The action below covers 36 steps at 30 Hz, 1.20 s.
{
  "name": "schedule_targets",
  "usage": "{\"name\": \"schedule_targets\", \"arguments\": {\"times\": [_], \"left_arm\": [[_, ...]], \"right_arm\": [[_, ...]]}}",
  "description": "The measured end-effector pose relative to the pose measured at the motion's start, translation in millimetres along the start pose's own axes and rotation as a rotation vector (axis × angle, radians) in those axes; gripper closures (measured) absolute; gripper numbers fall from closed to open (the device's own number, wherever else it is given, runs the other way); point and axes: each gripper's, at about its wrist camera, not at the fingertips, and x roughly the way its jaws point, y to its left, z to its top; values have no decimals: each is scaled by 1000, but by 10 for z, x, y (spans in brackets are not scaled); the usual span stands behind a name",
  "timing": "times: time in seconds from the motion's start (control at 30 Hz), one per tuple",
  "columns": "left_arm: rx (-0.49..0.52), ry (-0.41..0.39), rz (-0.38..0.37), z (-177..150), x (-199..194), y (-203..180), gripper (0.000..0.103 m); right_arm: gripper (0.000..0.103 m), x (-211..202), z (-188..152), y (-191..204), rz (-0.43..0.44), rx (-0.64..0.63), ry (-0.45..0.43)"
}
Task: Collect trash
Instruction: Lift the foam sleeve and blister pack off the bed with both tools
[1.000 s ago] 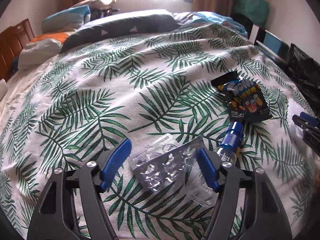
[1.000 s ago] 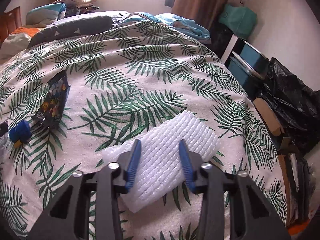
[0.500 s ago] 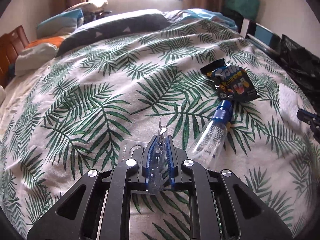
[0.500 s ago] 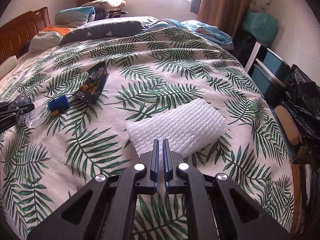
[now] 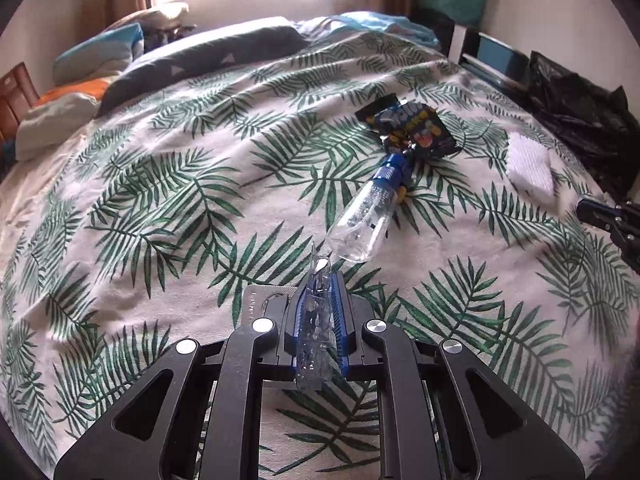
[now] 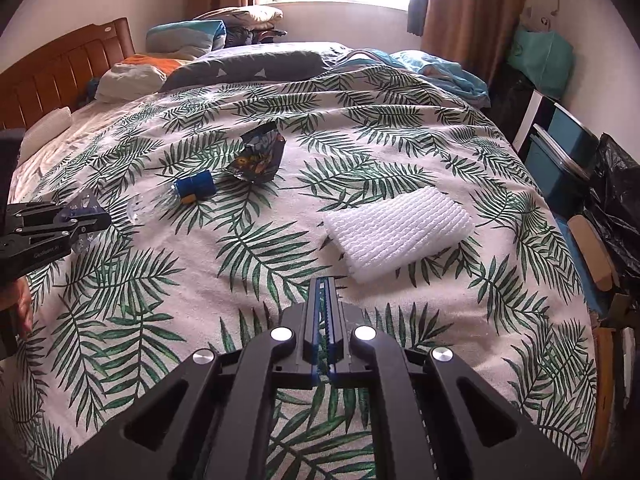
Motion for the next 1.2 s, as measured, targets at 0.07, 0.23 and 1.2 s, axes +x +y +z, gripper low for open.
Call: {"name": "schedule_targets", "arguments": {"times": [0.07,0.23,1.2], "left_arm": [[10,-3,17,-20,-24,-20,90],[-11,-20,24,-42,-59,-18,90],[-11,-16,4,-209,-126,-89,90]], "right_arm": [[102,-11,-13,-37,3,9,2],[72,97,48,-362,-25,132,14],[91,133,120,-502,-53,173,-25]]}}
